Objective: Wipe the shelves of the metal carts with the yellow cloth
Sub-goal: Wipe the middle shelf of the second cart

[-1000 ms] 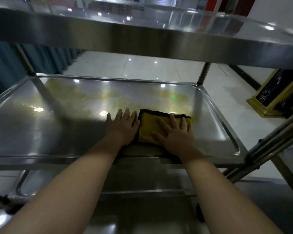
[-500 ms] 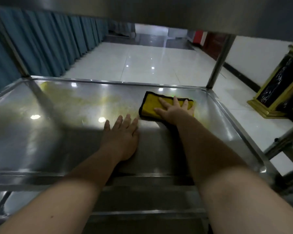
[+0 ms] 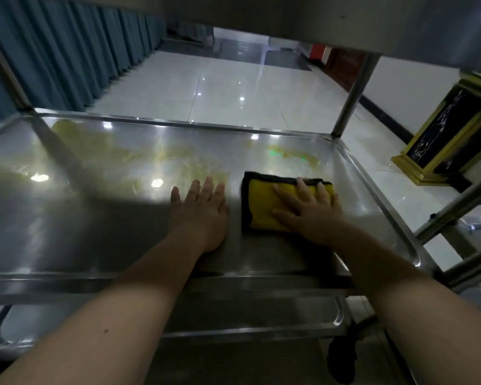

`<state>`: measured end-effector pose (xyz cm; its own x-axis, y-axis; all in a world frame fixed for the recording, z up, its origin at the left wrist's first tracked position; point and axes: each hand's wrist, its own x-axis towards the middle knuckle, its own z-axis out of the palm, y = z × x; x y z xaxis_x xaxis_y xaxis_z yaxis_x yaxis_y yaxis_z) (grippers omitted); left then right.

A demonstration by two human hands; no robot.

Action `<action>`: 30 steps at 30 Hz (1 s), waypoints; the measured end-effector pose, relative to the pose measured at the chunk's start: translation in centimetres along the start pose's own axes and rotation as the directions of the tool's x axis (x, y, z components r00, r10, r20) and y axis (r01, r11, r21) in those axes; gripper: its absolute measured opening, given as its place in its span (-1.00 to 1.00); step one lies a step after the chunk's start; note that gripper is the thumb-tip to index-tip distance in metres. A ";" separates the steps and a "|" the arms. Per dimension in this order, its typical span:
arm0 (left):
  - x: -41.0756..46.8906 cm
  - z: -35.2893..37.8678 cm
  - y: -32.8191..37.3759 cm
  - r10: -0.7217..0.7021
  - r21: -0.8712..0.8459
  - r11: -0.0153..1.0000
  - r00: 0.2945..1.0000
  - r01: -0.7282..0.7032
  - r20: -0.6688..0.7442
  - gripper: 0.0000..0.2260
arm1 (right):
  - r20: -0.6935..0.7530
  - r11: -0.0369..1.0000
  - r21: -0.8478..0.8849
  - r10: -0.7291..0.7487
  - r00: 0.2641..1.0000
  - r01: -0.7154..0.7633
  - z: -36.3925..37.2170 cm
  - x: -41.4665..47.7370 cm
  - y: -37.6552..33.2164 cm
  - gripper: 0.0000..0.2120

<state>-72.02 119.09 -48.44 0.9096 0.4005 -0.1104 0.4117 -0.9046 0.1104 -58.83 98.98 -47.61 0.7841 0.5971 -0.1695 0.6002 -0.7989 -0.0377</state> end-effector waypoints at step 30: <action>-9.0 1.6 -0.8 0.044 0.037 0.998 0.998 -0.043 -0.045 -0.49 | 0.133 0.991 0.080 0.100 0.986 -0.111 1.1 -14.9 2.8 -0.42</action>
<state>-80.63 115.93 -49.06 0.9285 0.3662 -0.0611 0.3702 -0.9256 0.0783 -69.02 87.77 -46.29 0.8120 0.4997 -0.3017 0.4950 -0.8634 -0.0977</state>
